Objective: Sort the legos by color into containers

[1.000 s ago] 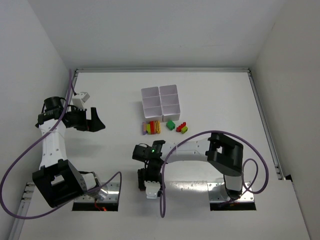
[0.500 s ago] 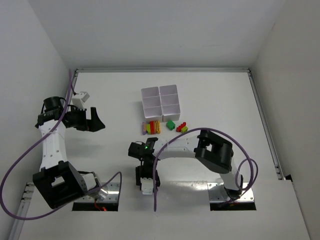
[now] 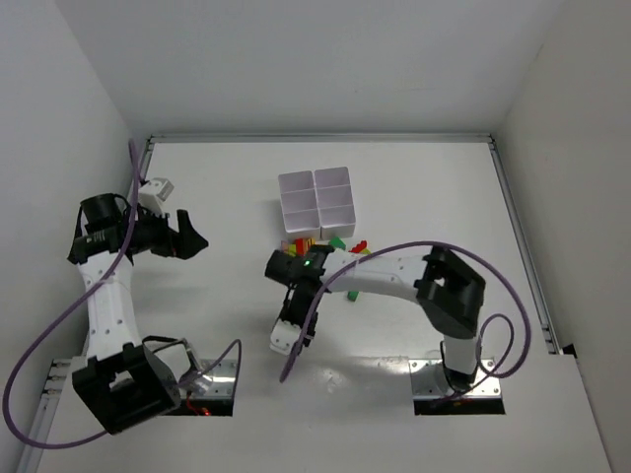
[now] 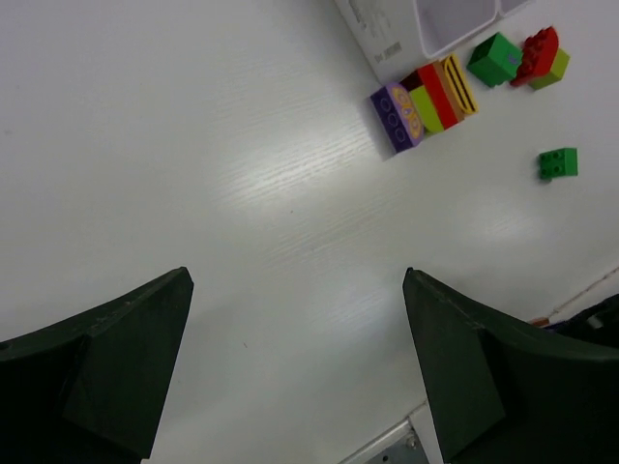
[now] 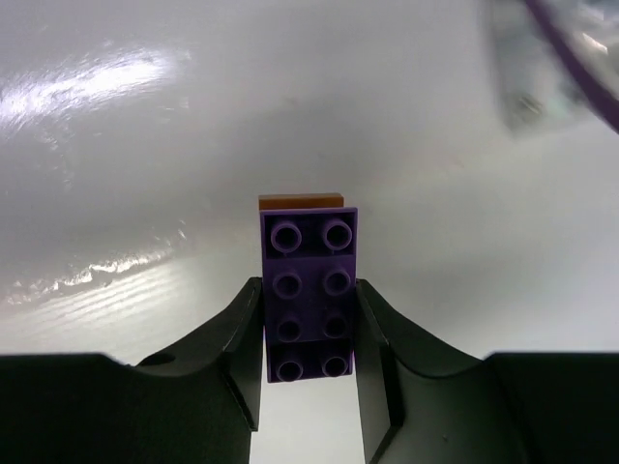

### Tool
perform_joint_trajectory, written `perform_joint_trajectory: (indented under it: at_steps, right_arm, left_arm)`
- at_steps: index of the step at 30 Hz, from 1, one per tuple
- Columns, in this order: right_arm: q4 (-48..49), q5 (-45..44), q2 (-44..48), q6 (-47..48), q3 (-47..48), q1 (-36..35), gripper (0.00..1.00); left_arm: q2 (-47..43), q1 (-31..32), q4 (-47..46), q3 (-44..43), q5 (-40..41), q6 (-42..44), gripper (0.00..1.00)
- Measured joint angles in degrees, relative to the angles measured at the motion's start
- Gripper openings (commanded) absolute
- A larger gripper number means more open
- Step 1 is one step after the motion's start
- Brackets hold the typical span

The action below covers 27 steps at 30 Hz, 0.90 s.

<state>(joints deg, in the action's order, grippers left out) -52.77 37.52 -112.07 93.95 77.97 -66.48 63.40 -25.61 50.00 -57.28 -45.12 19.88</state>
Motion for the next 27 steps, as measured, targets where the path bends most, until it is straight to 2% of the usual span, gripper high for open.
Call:
perform_joint_trajectory:
  at_steps: [3,7,11,13,16,23,27]
  right_arm:
    - [3.8,1.2,7.2,-13.7,-1.3,4.7,0.02]
    - [9.9,4.5,15.7,-32.8,-1.9,15.5,0.0]
    - [16.3,7.2,17.5,-50.9,-1.9,24.1,0.0]
    - [20.1,8.7,16.8,-60.1,-1.9,26.3,0.0]
    - [26.3,12.0,13.7,-75.0,0.0,29.0,0.0]
    - [44.0,21.4,0.2,-105.8,9.6,33.4,0.0]
    - [51.6,26.4,-5.9,-116.1,13.9,34.4,0.0]
  left_arm:
    - [-5.1,0.3,-5.2,2.6,-2.5,-4.0,0.93]
    - [-9.2,3.4,-11.0,4.4,-4.2,-10.3,0.89]
    - [-10.8,8.3,-15.6,6.3,-5.2,-15.0,0.81]
    - [-11.1,10.8,-18.0,7.7,-6.1,-16.9,0.83]
    - [-10.8,15.0,-21.0,9.7,-8.1,-18.8,0.96]
    - [-3.1,26.3,-26.7,10.7,-12.2,-18.9,0.96]
    - [1.8,27.9,-27.8,10.3,-13.9,-18.0,0.92]
